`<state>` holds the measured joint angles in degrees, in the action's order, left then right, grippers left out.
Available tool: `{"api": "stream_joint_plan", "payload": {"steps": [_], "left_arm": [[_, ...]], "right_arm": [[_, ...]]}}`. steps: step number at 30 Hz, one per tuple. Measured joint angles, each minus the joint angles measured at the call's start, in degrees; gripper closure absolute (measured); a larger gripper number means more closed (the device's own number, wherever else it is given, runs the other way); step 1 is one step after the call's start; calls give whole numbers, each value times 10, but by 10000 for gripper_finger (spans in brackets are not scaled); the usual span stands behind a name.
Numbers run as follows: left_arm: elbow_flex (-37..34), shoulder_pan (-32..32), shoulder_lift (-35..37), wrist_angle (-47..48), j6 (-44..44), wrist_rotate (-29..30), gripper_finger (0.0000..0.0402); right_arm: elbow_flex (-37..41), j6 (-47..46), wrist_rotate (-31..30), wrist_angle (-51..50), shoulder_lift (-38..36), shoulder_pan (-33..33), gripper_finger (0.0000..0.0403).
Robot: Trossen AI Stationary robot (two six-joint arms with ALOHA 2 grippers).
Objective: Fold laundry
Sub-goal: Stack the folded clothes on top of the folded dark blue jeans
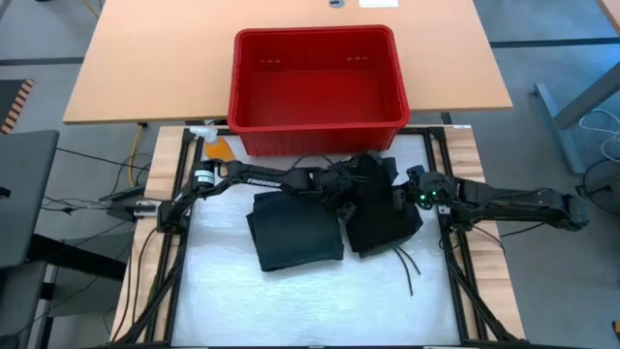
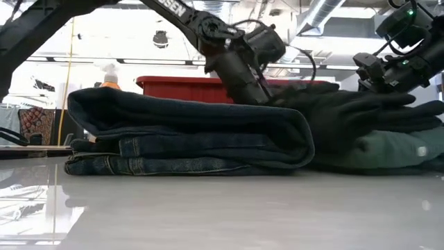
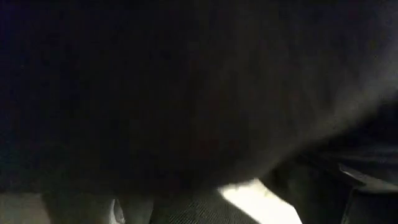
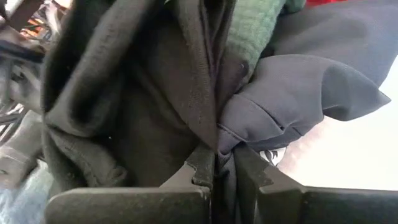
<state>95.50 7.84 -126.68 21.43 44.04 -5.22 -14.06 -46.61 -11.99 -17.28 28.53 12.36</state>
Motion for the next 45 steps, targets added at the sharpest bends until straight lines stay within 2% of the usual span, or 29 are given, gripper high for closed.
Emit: {"api": "stream_joint_plan", "payload": {"steps": [4, 9, 15, 20, 23, 26, 33, 39, 45], "left_arm": [[1, -2, -36, -51, 40, -22, 109], [1, -4, -58, -87, 63, -14, 109], [0, -9, -50, -122, 57, 33, 109], [5, -7, -38, -122, 30, 32, 109], [26, -6, -32, -105, 21, 16, 109], [47, -9, -29, -83, 23, 25, 109], [33, -24, -29, -58, 62, 45, 109], [26, -42, -41, -91, 94, 70, 109], [29, -42, -76, -116, 144, 44, 109]], "right_arm": [[0, 2, -3, -2, 0, 0, 355], [1, 2, -3, -4, 0, 0, 354], [1, 1, -4, -26, 0, 0, 352], [1, 1, -5, -37, 0, 0, 350], [1, 1, -5, -37, 0, 1, 350], [1, 1, -5, -37, 0, 2, 350], [1, 0, -4, -36, 0, 2, 349], [1, -5, -4, -32, 0, 2, 348], [1, -16, -3, -33, 0, 0, 348]]}}
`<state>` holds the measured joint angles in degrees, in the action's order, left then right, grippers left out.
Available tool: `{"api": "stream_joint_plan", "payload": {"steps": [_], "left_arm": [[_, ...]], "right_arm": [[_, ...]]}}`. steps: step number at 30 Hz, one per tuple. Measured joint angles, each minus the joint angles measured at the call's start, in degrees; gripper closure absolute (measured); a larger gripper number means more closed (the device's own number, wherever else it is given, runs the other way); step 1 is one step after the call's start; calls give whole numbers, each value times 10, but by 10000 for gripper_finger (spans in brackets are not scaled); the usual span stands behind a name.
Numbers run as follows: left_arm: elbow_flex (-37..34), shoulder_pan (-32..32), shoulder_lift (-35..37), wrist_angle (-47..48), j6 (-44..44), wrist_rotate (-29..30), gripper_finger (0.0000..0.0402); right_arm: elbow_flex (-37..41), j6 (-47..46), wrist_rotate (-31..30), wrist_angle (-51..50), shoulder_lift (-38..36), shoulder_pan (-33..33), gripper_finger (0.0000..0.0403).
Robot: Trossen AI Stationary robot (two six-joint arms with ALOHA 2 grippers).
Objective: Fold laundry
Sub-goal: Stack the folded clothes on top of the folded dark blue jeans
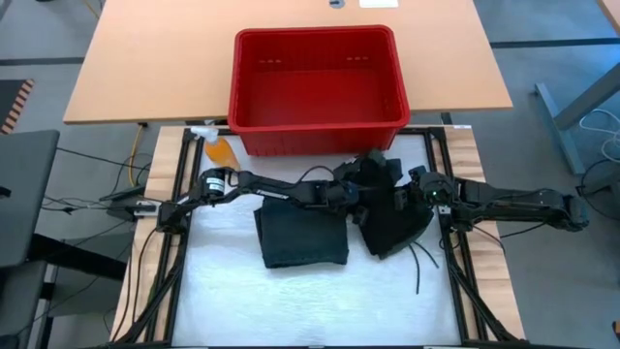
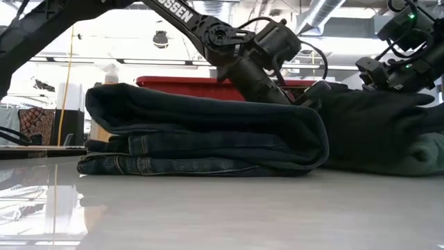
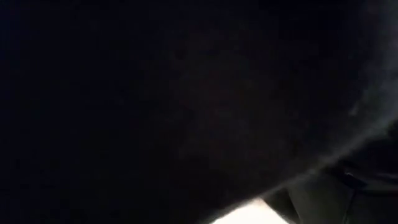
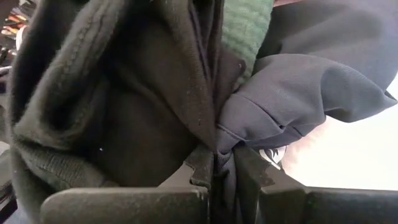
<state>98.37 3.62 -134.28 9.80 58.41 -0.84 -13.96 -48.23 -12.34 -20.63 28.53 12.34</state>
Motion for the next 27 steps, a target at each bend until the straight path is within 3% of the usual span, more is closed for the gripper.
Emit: {"api": "stream_joint_plan", "payload": {"steps": [8, 16, 27], "left_arm": [[0, 5, -9, -26, 9, 52, 109], [22, 16, -9, -25, -28, 48, 109], [12, 13, 3, -22, -24, 9, 109]], "right_arm": [[0, -41, -2, -37, 12, -7, 348], [0, -49, 84, -43, 30, -7, 348], [-1, -40, 113, -83, 30, -7, 348]]}}
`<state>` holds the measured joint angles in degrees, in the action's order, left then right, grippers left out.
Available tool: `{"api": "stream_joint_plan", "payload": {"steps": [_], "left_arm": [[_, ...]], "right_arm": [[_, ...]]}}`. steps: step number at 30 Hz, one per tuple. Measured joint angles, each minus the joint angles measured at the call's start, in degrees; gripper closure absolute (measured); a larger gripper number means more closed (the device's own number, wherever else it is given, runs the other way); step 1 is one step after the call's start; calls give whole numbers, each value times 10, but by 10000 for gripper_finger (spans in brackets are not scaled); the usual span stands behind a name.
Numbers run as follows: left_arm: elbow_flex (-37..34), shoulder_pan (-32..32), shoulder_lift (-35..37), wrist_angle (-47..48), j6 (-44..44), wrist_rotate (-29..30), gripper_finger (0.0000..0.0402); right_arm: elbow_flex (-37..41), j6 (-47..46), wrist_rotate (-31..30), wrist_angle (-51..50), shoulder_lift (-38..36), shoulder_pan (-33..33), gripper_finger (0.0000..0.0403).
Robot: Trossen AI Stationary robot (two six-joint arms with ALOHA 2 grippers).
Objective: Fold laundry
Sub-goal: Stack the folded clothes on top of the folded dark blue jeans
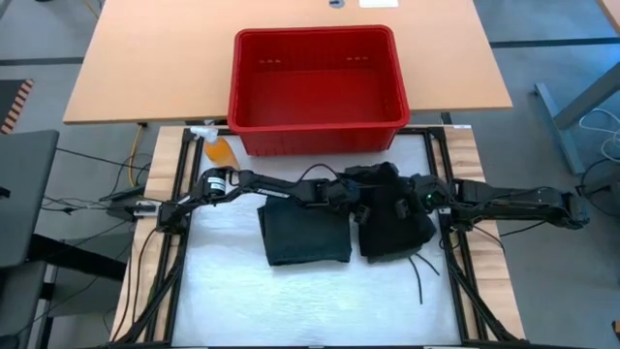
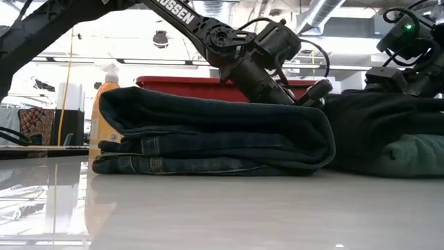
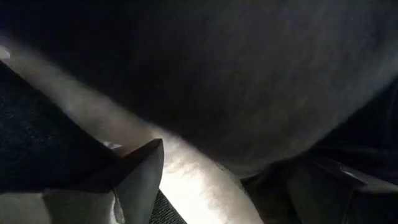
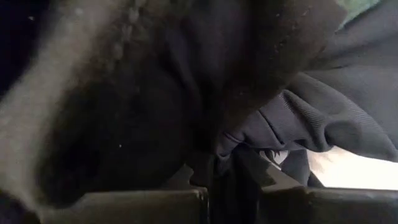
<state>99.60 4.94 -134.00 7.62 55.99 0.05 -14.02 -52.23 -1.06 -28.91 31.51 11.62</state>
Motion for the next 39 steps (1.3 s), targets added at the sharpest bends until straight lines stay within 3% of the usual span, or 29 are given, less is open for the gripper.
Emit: {"api": "stream_joint_plan", "payload": {"steps": [7, 11, 14, 17, 21, 26, 39], "left_arm": [[-101, -10, 50, -119, -16, -3, 109], [-195, -11, 73, -274, 30, -3, 109], [-237, -11, 76, -322, 78, -1, 109], [-257, -19, 76, -332, 84, 25, 109], [-245, -26, 75, -320, 86, 10, 109], [-224, -32, 75, -215, 72, 1, 109], [-223, -30, 77, -170, 41, -3, 109]], "right_arm": [[0, -2, 14, -33, 0, -1, 348], [0, -3, 18, -34, 0, -1, 348], [0, -15, 16, -33, 0, -6, 348], [0, -35, 12, -29, 0, -22, 348], [1, -76, 1, -18, 0, -50, 348], [1, -130, -26, -14, 0, -91, 348], [3, -232, -159, 120, 35, -210, 348]]}}
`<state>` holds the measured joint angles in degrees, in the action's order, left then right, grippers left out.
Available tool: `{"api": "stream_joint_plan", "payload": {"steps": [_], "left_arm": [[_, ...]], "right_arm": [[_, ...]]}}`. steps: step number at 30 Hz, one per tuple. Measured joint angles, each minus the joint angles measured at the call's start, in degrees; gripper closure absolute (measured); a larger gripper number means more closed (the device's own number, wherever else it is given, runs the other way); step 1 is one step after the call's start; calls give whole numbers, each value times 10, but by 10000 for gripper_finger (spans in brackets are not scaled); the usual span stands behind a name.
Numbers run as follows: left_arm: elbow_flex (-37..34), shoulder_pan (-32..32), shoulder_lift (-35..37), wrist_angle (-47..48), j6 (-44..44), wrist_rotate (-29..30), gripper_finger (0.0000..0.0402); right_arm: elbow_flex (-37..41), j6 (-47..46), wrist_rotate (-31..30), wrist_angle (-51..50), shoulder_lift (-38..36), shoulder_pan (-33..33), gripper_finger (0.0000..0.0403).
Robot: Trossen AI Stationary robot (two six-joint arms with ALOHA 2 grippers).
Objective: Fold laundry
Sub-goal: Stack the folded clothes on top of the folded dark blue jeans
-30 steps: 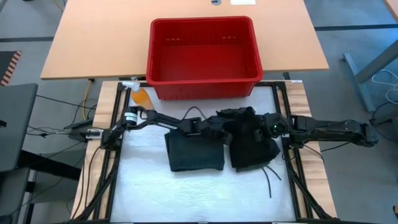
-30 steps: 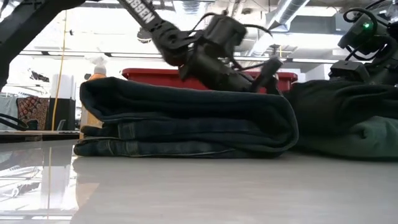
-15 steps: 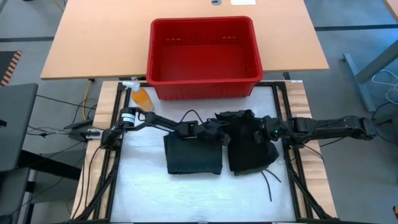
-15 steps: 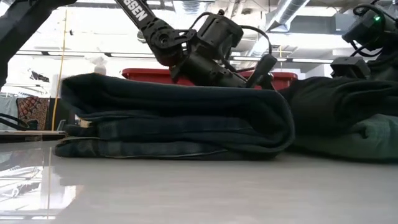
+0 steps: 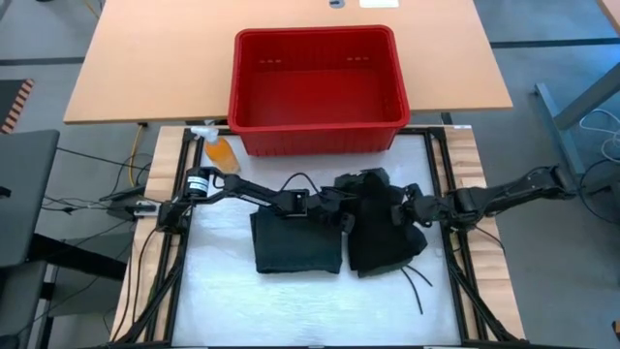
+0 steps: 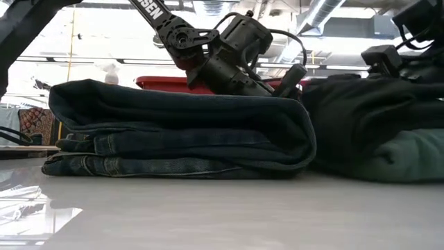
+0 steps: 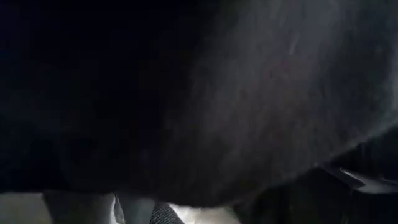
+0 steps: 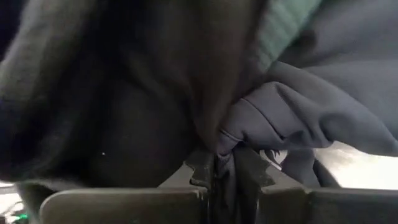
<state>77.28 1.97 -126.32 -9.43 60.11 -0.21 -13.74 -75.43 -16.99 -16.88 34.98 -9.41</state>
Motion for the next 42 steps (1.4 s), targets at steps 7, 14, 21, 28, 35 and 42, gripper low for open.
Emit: {"api": "stream_joint_plan", "payload": {"steps": [7, 14, 21, 28, 35, 42], "left_arm": [[0, 3, 0, 0, -15, 9, 109], [0, 2, 0, 1, -36, -5, 109], [-2, -3, -4, -6, -39, 20, 109], [-4, -9, -5, -15, -60, 19, 109], [-5, -8, -5, -63, -69, -21, 169], [5, -8, 2, -144, -88, -66, 337]], "right_arm": [[-3, -56, -16, -8, 99, -69, 348], [-4, -72, -46, 32, 164, -99, 348], [-2, -61, -59, 132, 229, -102, 348], [-8, -42, -68, 294, 330, -123, 348], [-46, 18, -69, 260, 351, -121, 348], [-90, 96, -48, 99, 280, -117, 348]]}}
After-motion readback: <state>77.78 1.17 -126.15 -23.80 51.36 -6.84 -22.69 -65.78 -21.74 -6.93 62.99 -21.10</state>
